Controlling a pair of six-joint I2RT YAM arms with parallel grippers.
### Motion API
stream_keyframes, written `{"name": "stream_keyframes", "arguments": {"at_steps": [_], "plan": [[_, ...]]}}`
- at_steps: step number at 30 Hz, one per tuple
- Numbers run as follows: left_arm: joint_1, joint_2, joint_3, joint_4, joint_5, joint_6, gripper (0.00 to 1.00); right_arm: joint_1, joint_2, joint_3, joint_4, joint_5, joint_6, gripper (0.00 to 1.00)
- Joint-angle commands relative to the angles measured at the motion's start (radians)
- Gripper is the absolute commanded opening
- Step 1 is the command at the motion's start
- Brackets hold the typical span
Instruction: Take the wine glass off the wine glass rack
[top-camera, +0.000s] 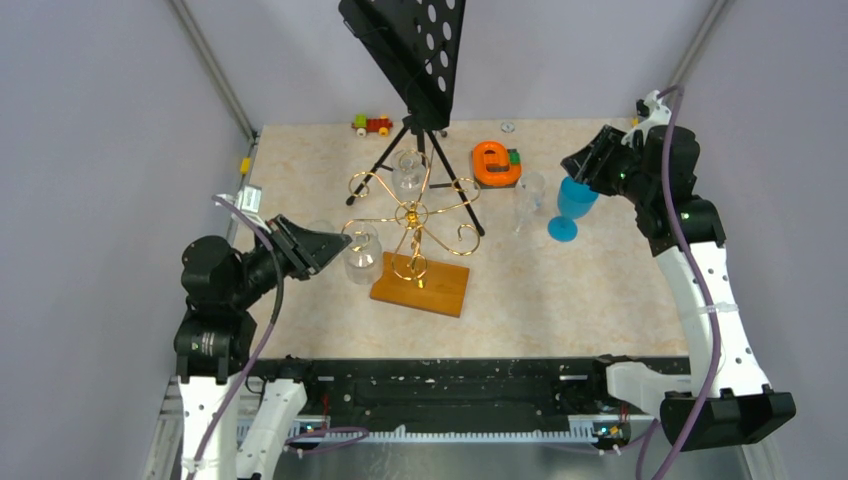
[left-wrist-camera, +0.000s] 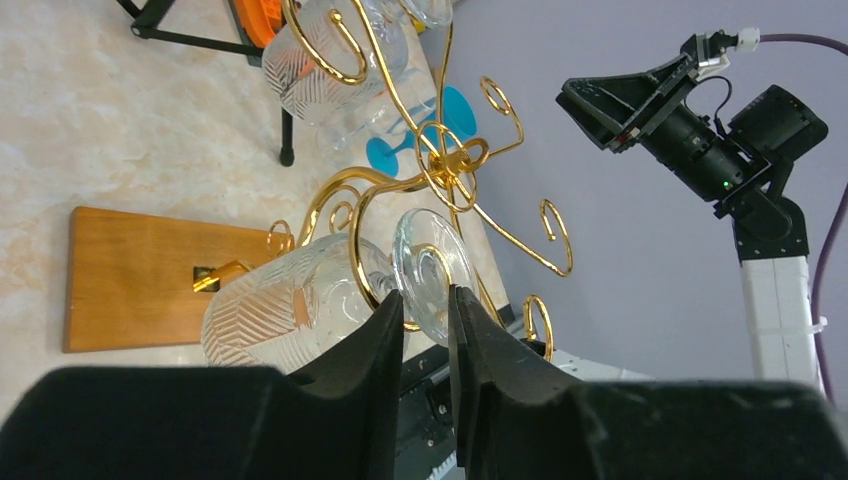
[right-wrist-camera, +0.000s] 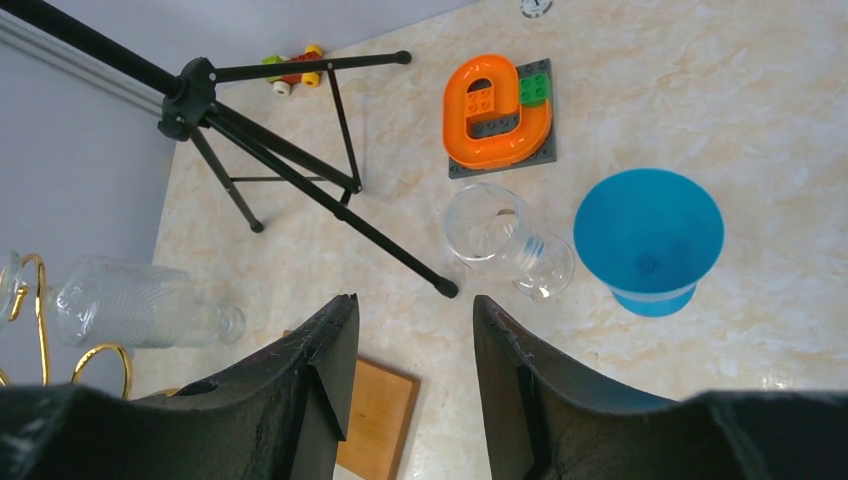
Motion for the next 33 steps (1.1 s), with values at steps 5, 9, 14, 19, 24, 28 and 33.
{"name": "stream_keyframes", "arguments": {"at_steps": [5,9,14,19,24,28,33], "plan": [[-0.002,0.013,-0.011,0.081,0.083,-0.039,0.28,0.003,-0.032,-0.018,0.056,-0.012,0.005,0.47],[-0.002,0.032,-0.026,0.065,0.067,-0.087,0.36,0.004,-0.033,-0.020,0.058,-0.010,0.006,0.48],[-0.002,0.053,-0.063,0.057,0.030,-0.130,0.34,0.004,-0.038,-0.024,0.060,-0.012,0.006,0.48],[-0.002,0.056,-0.075,0.054,0.015,-0.162,0.34,0.004,-0.045,-0.037,0.061,-0.002,0.001,0.48],[-0.002,0.062,-0.076,0.105,0.033,-0.161,0.29,0.002,-0.042,-0.040,0.065,-0.008,0.001,0.48],[-0.002,0.073,-0.052,0.014,0.071,-0.103,0.28,0.002,-0.043,-0.043,0.068,-0.010,0.003,0.48],[-0.002,0.087,-0.001,-0.046,0.123,-0.009,0.24,0.003,-0.045,-0.044,0.069,-0.010,0.005,0.48]]}}
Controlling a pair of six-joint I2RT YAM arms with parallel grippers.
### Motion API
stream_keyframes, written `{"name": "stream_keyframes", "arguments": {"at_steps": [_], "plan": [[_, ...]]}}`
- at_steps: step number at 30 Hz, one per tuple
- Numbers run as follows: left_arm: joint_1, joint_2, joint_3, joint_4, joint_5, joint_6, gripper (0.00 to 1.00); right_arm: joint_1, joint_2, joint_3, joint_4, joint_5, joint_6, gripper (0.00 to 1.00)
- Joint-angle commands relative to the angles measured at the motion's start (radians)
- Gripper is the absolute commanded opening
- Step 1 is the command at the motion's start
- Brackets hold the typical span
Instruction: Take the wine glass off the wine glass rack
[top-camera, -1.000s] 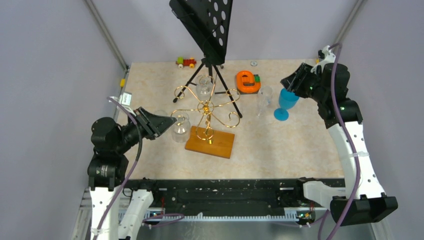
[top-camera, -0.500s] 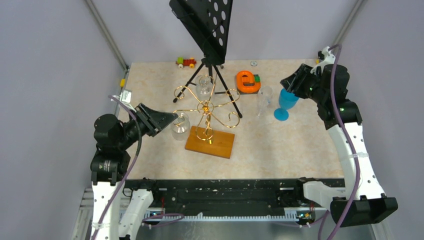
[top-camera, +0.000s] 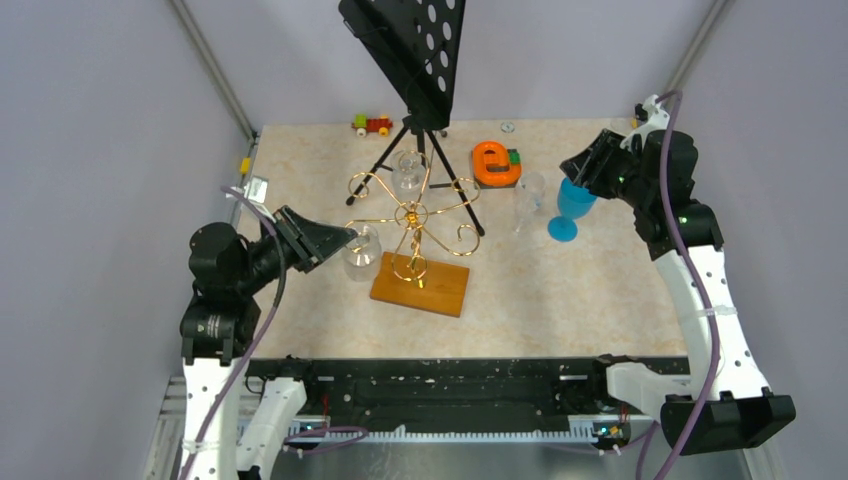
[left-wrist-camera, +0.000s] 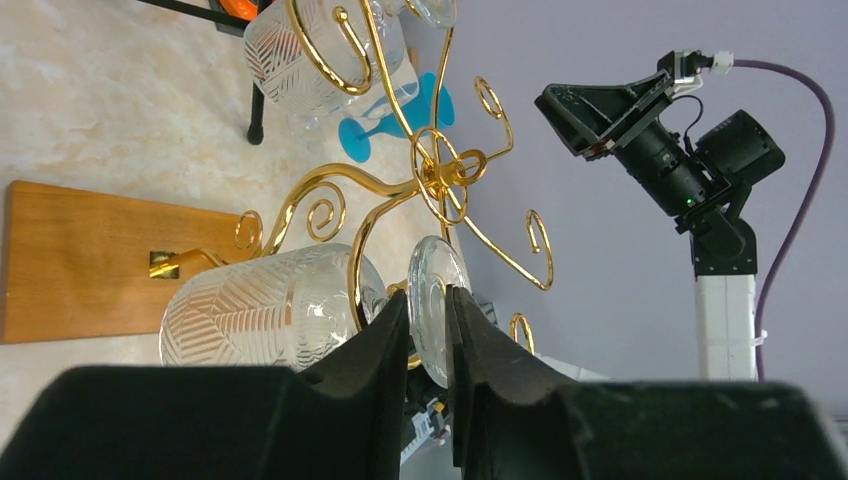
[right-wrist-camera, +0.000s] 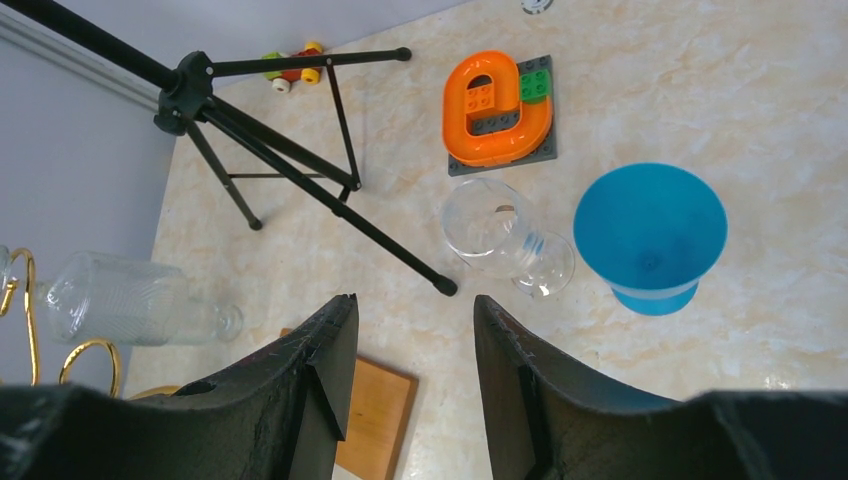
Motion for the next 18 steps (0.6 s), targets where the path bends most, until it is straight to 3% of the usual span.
{"name": "stream_keyframes", "arguments": {"at_steps": [1,6,18], "plan": [[-0.002,0.030,0.035,-0.116,0.083,0.113,0.22,0.004,-0.022,0.000,0.042,-0.005,0.007,0.48],[-0.003,0.038,0.053,-0.122,0.081,0.143,0.00,0.003,-0.024,0.008,0.047,-0.020,0.016,0.48],[-0.002,0.042,0.107,0.028,0.038,-0.020,0.00,0.003,-0.035,0.008,0.052,-0.027,0.018,0.48]]}}
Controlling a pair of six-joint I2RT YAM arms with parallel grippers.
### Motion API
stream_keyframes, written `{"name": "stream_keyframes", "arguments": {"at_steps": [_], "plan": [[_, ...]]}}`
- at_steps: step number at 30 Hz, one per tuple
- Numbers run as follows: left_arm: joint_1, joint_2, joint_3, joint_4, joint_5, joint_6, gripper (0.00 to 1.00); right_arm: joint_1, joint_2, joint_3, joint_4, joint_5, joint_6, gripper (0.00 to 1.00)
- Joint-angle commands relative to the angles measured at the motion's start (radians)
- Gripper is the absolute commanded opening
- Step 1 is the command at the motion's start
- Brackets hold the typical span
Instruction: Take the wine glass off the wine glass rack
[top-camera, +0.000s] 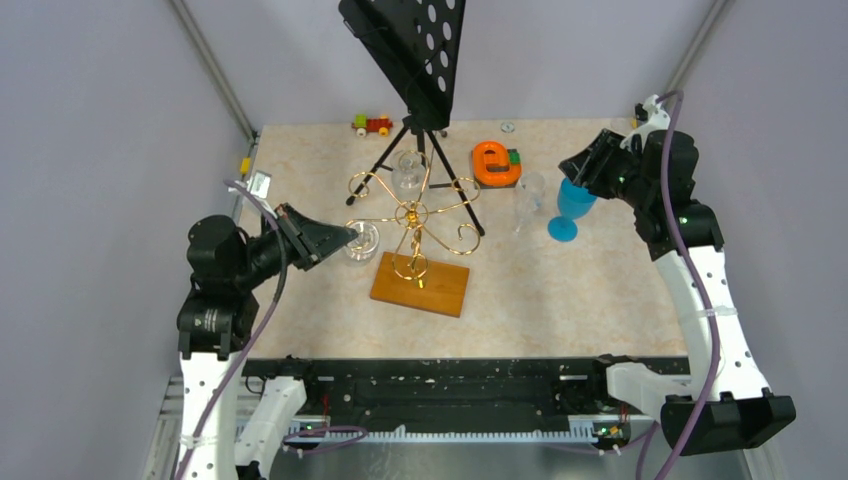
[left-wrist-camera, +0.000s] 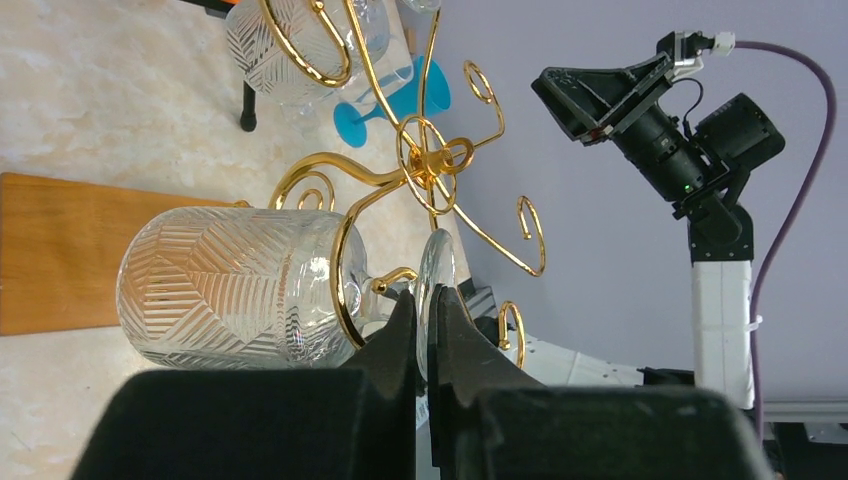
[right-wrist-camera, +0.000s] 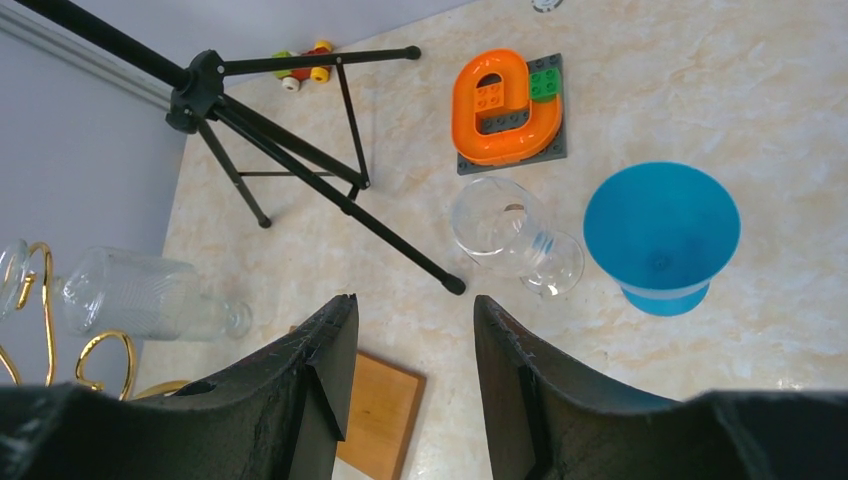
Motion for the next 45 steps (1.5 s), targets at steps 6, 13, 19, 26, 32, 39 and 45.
{"name": "stream_keyframes", "arguments": {"at_steps": [6,13,19,26,32,39,45], "plan": [[0.000,-0.016,-0.052,0.271,0.038,-0.319,0.00,0.002,-0.036,0.000,0.049,-0.011,0.007,0.48],[0.000,-0.042,-0.084,0.253,-0.021,-0.354,0.00,0.003,-0.042,-0.014,0.053,-0.009,0.005,0.48],[0.000,-0.055,-0.074,0.206,-0.082,-0.332,0.00,0.003,-0.043,-0.019,0.053,-0.009,0.005,0.48],[-0.001,-0.085,0.028,0.029,-0.217,-0.224,0.00,0.003,-0.042,-0.025,0.055,-0.009,0.006,0.48],[-0.001,-0.117,0.039,0.008,-0.303,-0.208,0.00,0.004,-0.042,-0.022,0.053,-0.015,0.006,0.48],[0.000,-0.108,-0.006,0.124,-0.308,-0.233,0.00,0.003,-0.051,-0.025,0.045,-0.012,0.007,0.48],[-0.001,-0.095,-0.020,0.185,-0.313,-0.266,0.00,0.003,-0.060,-0.024,0.040,-0.007,0.007,0.48]]}}
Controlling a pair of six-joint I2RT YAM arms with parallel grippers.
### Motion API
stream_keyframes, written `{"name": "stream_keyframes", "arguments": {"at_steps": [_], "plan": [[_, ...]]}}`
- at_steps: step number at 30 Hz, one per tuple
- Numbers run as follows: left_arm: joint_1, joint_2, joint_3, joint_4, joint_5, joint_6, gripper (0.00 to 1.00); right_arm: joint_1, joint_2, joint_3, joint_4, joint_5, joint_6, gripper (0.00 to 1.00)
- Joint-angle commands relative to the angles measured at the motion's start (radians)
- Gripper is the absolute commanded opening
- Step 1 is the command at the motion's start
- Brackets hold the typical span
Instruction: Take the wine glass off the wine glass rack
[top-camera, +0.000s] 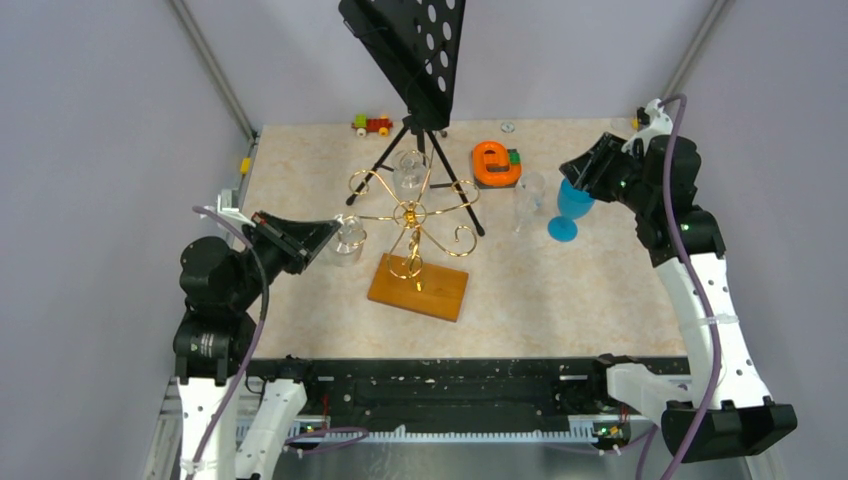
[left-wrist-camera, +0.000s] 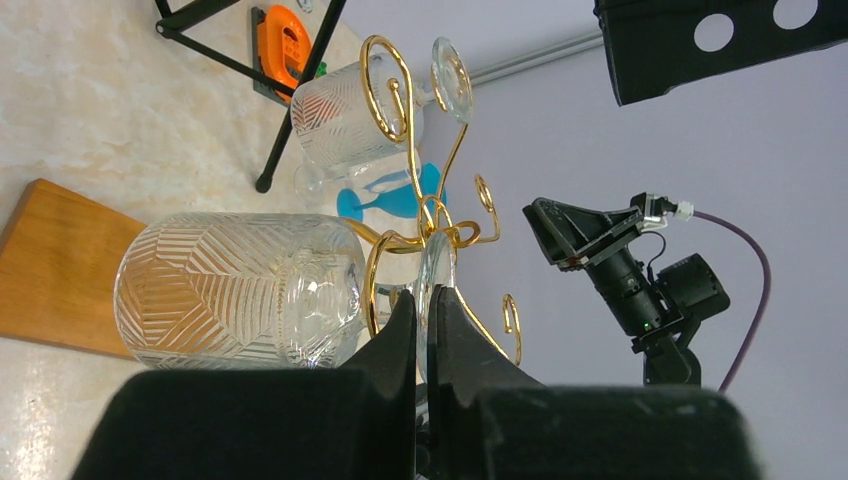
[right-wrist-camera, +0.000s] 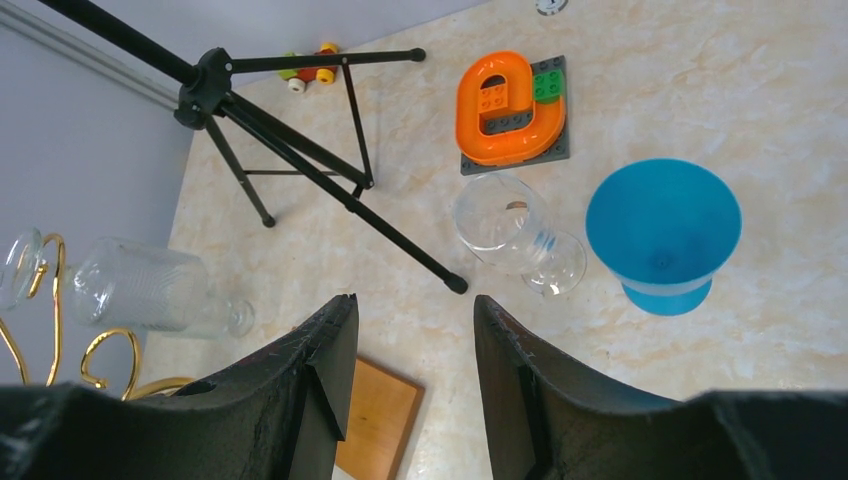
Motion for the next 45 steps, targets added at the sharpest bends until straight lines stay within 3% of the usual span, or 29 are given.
{"name": "stream_keyframes", "arguments": {"at_steps": [1,15,23,45], "plan": [[0.002,0.008,0.005,0.188,-0.039,-0.035,0.00,0.003,-0.031,0.002,0.027,0.000,0.005,0.48],[0.001,-0.070,-0.046,0.159,-0.181,-0.187,0.00,0.004,-0.026,-0.004,0.042,-0.009,0.020,0.48],[0.002,-0.054,-0.140,0.322,-0.089,-0.307,0.00,0.003,-0.030,-0.004,0.030,-0.001,0.012,0.48],[0.002,0.011,-0.044,0.300,0.181,-0.110,0.00,0.003,-0.038,-0.004,0.021,0.005,0.009,0.48]]}}
